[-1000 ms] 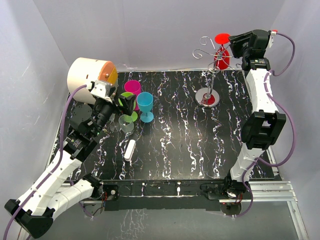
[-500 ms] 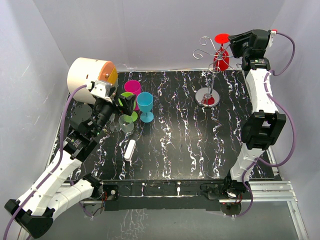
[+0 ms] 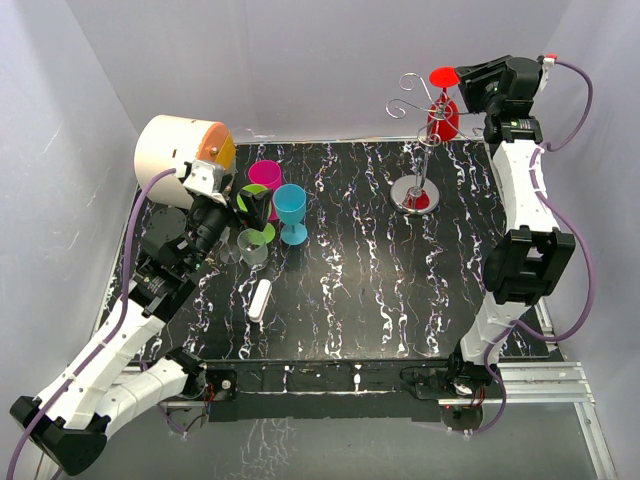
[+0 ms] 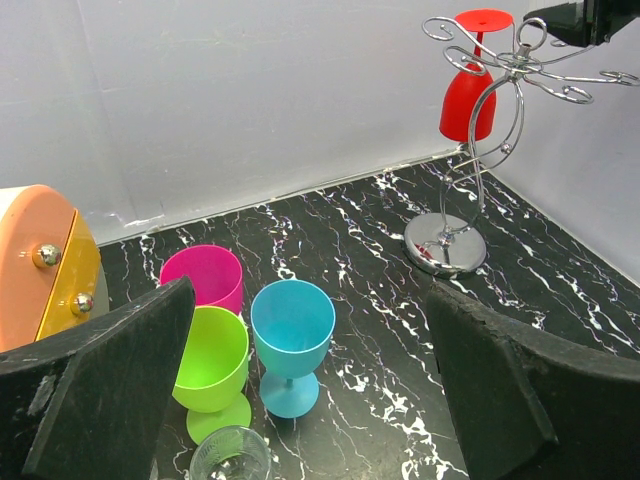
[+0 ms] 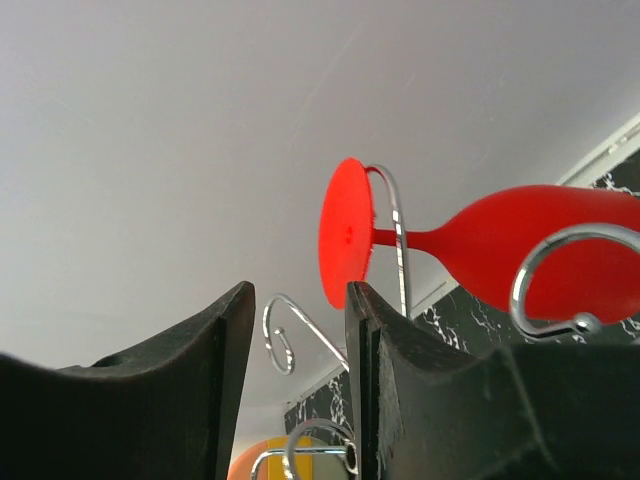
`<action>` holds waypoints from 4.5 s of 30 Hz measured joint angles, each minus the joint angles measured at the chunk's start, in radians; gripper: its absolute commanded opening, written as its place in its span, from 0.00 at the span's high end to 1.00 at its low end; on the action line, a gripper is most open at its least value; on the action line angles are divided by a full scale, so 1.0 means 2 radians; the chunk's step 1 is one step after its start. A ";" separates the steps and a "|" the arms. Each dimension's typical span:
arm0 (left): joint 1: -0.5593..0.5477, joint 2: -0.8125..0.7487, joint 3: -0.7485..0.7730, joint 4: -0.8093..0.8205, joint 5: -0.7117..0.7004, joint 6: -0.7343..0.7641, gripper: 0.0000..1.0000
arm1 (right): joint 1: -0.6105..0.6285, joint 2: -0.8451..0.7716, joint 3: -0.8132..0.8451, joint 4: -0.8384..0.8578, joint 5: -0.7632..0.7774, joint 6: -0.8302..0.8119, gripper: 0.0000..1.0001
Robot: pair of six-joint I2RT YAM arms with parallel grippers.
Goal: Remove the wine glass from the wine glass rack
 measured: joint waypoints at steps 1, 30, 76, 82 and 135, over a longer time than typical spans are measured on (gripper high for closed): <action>0.000 0.000 0.000 0.000 0.000 0.000 0.01 | 0.000 0.000 -0.005 0.001 -0.001 0.001 0.61; -0.002 0.000 0.000 0.000 0.000 0.000 0.01 | 0.006 0.003 -0.033 0.006 -0.012 0.024 0.60; -0.003 0.000 0.000 0.000 0.000 0.000 0.01 | 0.009 0.054 0.009 0.047 0.021 0.091 1.00; -0.005 0.000 0.000 0.000 0.000 0.000 0.01 | 0.009 0.060 0.014 0.046 0.032 0.093 1.00; -0.006 0.000 0.000 0.000 0.000 -0.002 0.01 | 0.030 -0.021 -0.050 0.030 0.004 0.085 1.00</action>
